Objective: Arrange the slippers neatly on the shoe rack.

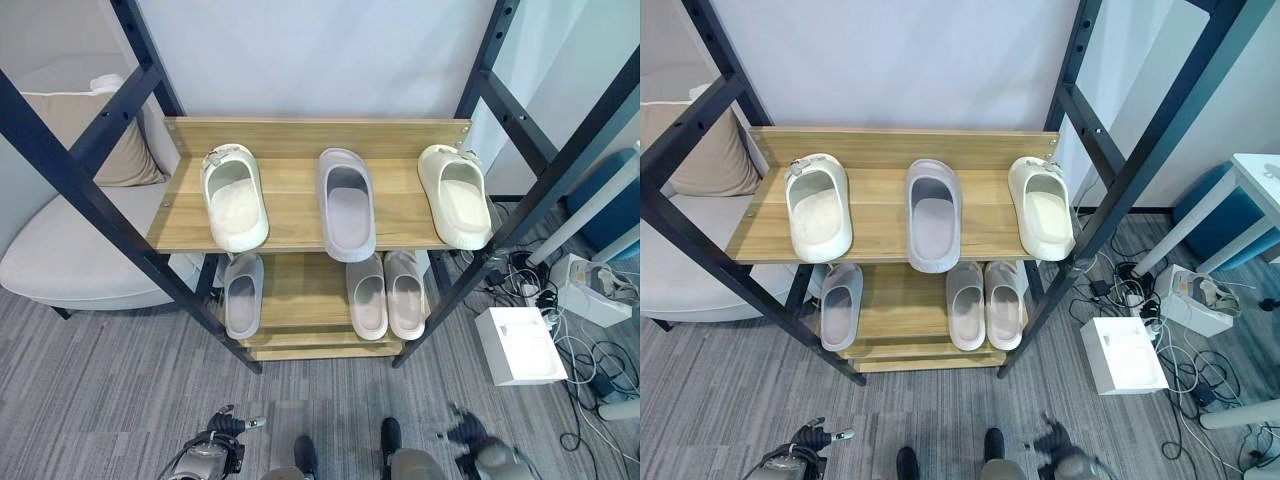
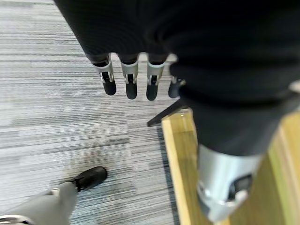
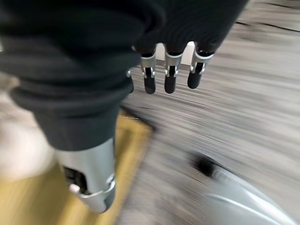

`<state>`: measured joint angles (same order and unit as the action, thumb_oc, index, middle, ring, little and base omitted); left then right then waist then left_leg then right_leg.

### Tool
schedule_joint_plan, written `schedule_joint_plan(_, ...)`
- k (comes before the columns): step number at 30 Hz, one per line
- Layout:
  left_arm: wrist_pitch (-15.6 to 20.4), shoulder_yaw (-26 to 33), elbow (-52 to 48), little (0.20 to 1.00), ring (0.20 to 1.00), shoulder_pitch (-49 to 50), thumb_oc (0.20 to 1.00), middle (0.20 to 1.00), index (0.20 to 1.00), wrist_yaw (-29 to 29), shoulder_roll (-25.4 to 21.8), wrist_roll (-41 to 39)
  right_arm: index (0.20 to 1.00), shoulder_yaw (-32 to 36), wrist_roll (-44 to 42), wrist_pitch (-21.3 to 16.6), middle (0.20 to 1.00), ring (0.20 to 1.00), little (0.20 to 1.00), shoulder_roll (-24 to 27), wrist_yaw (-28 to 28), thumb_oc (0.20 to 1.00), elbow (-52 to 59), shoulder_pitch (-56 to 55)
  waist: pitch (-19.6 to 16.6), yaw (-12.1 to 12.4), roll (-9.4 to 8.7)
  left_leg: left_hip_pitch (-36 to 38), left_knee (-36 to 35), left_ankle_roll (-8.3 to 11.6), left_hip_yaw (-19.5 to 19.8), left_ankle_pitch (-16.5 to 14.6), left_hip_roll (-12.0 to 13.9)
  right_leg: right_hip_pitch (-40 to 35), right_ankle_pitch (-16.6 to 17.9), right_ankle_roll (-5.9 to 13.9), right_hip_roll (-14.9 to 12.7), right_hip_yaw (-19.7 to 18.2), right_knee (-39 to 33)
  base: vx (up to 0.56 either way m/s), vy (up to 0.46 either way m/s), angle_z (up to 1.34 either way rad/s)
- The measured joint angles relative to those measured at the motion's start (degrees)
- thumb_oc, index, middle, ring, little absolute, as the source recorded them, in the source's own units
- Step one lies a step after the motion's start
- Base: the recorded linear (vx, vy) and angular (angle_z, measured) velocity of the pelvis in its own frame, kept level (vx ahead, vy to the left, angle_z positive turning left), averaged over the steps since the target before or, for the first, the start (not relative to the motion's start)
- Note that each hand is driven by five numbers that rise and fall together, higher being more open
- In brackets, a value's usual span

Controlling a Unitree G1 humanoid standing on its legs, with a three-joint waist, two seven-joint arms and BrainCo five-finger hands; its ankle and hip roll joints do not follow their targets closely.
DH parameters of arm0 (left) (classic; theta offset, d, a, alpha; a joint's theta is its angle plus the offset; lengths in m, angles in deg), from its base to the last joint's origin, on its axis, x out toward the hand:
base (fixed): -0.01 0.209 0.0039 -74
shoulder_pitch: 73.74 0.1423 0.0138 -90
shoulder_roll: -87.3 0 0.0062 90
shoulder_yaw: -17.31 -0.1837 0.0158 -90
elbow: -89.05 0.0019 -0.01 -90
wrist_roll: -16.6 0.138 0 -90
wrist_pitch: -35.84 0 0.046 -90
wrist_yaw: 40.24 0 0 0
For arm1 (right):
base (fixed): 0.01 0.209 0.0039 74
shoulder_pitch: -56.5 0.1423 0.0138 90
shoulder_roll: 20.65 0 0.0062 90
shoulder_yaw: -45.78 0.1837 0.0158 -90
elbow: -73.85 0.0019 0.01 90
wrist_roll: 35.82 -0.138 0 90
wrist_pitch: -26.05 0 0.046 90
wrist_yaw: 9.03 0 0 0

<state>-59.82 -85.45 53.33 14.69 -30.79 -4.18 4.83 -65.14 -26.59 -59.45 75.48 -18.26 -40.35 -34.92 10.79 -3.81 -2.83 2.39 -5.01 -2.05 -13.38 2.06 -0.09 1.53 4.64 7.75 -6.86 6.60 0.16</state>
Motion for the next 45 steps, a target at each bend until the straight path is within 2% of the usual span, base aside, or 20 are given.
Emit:
schedule_joint_plan(2,0.0,1.5,-0.4,1.0,1.0,0.4,1.0,1.0,1.0,0.4,0.8,1.8,1.0,1.6,6.3,-1.3,1.0,1.0,1.0,3.7,0.7,1.0,12.5,1.3,-0.3,0.1,-0.34,0.2,0.0,1.54,-1.0,0.4,0.3,-1.0,1.9,-1.86,0.9,-0.4,-2.5,0.05,0.032,-0.22)
schedule_joint_plan(6,-0.4,3.9,-0.2,1.0,1.0,2.2,1.0,1.0,1.0,1.9,2.1,1.8,1.0,5.3,11.8,-2.9,1.0,1.0,1.0,8.5,3.4,1.0,29.0,-3.1,-0.7,0.0,-0.73,2.0,0.0,2.21,-1.5,0.0,1.0,-3.6,2.6,-1.81,1.6,-0.5,-4.8,0.04,0.02,-0.13)
schedule_joint_plan(11,-1.3,4.0,-0.3,1.0,1.0,3.5,1.0,1.0,1.0,1.9,3.2,4.2,1.0,9.1,12.1,-3.8,1.0,1.0,1.0,11.9,5.8,1.0,37.3,-7.9,-1.1,-0.7,-0.86,2.5,0.0,2.42,-1.8,-0.1,0.9,-3.8,2.4,-1.62,1.5,-0.7,-4.8,0.02,0.005,-0.03)
schedule_joint_plan(16,-1.4,3.9,-0.2,1.0,1.0,3.8,1.0,1.0,1.0,1.9,4.1,4.2,1.0,10.3,9.6,-5.5,1.0,1.0,1.0,12.0,6.3,1.0,44.7,-8.3,-1.8,-0.7,-0.51,2.5,0.0,2.45,-2.0,-0.1,1.0,-3.7,1.8,-1.2,1.4,-1.2,-5.0,0.0,0.003,-0.02)
schedule_joint_plan(24,-1.6,3.8,-0.1,1.0,1.0,5.4,1.0,1.0,1.0,2.7,5.3,4.2,1.0,9.3,0.8,-6.6,1.0,1.0,1.0,10.3,7.4,1.0,47.3,-7.8,-3.7,-0.6,0.13,1.8,0.0,2.77,-1.9,0.2,1.0,-3.3,1.8,-1.22,1.4,-1.2,-4.8,0.0,0.0,0.0)
schedule_joint_plan(28,-2.0,3.8,-0.2,1.0,1.0,5.4,1.0,1.0,1.0,3.5,5.6,4.1,1.0,5.6,-0.7,-6.7,1.0,1.0,1.0,8.8,7.3,1.0,47.5,-4.3,-4.0,-0.5,-0.17,1.9,0.0,2.77,-1.8,0.2,1.0,-3.4,1.9,-1.35,1.4,-1.1,-4.8,0.0,0.001,0.01)
schedule_joint_plan(33,-2.1,3.8,-0.1,1.0,1.0,5.5,1.0,1.0,1.0,4.3,5.6,3.9,1.0,5.4,-2.7,-7.0,1.0,1.0,1.0,8.2,6.6,1.0,49.9,0.3,-4.2,-0.4,-0.26,2.1,0.0,2.79,-1.5,0.3,0.9,-3.6,2.0,-1.42,1.4,-0.5,-4.8,0.0,0.003,0.03)
schedule_joint_plan(40,-2.2,3.8,-0.2,1.0,1.0,5.6,1.0,1.0,1.0,4.4,5.7,3.9,1.0,3.4,-1.6,-6.4,1.0,1.0,1.0,8.5,3.2,1.0,48.0,13.0,-4.7,0.3,-0.12,2.7,0.0,2.73,-1.1,0.3,1.0,-4.4,1.7,-1.37,1.4,-0.4,-4.8,0.0,-0.001,0.01)
schedule_joint_plan(45,-2.4,3.8,-0.3,1.0,1.0,6.0,1.0,1.0,1.0,4.5,5.6,3.8,1.0,3.3,2.9,-4.2,1.0,1.0,1.0,8.4,2.9,1.0,43.4,13.1,-5.0,1.6,-0.42,2.6,0.0,2.75,-0.4,0.3,0.9,-4.7,1.7,-1.44,1.4,-0.2,-4.8,0.01,0.001,0.07)
